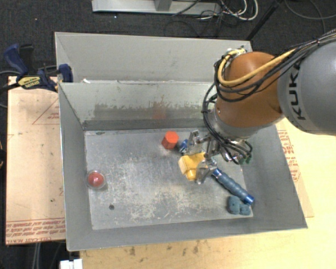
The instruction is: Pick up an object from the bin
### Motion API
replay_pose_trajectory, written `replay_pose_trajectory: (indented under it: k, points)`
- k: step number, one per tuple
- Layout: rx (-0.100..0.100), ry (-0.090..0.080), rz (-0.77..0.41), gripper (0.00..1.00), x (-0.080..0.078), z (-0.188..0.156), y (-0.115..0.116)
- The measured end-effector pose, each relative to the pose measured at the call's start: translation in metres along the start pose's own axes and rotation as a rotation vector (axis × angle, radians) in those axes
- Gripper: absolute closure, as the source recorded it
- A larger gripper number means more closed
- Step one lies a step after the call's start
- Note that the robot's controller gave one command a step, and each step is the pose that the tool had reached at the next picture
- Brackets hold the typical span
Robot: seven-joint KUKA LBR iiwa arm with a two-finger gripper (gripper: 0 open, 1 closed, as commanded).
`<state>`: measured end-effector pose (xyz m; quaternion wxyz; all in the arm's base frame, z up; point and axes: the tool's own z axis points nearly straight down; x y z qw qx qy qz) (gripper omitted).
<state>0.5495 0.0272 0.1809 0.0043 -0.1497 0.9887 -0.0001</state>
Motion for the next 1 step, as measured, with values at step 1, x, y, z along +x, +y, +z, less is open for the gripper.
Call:
replay_pose_trajectory:
  k: [1]
  points:
    - [-0.002, 0.005, 0.002, 1.0, -0.0008, -0.0013, 0.0002]
